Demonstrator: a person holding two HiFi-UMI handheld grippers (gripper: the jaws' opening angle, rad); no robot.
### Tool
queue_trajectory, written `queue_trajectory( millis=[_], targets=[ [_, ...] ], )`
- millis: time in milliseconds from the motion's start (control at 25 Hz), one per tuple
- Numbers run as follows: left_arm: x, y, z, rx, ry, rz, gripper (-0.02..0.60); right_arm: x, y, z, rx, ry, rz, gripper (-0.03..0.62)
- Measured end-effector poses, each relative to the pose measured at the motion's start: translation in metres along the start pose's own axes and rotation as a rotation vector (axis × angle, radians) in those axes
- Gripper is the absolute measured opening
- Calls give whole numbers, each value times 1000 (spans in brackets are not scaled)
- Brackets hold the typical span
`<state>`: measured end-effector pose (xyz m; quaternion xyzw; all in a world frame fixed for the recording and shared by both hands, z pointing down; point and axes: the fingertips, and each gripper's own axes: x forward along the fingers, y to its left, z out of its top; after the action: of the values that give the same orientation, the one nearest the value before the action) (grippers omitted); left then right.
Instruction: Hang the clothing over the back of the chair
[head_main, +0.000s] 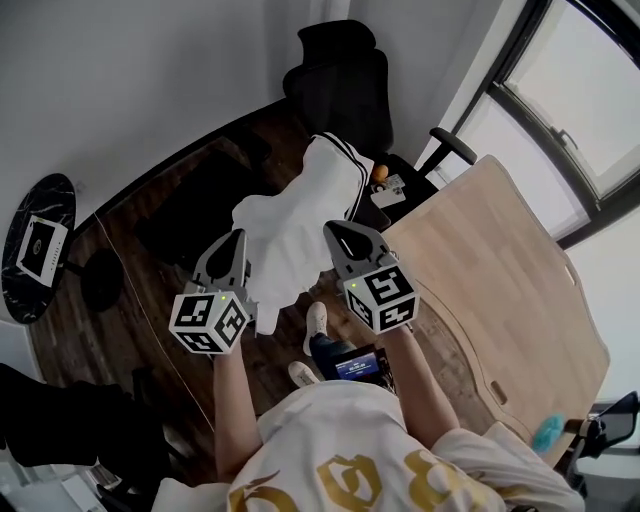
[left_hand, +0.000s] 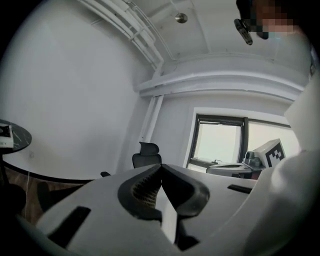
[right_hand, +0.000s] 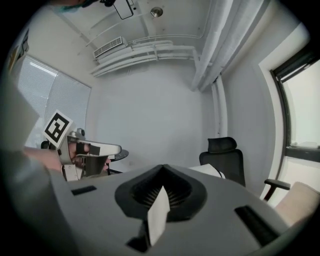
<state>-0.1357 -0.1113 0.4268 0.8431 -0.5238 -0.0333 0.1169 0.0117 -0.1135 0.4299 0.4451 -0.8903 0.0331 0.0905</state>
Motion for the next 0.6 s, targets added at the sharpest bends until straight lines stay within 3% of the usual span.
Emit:
queue_trajectory(
  millis=[200, 400, 600],
  targets=[
    [7, -31, -14, 18, 33, -49, 20, -25, -4, -11, -3, 23, -76, 12],
    [16, -39, -13, 55, 15, -47, 20, -29, -11, -9, 22, -3, -86, 11],
    [22, -31, -22, 51, 31, -22, 20, -26, -16, -13, -36, 18, -91, 11]
  ],
)
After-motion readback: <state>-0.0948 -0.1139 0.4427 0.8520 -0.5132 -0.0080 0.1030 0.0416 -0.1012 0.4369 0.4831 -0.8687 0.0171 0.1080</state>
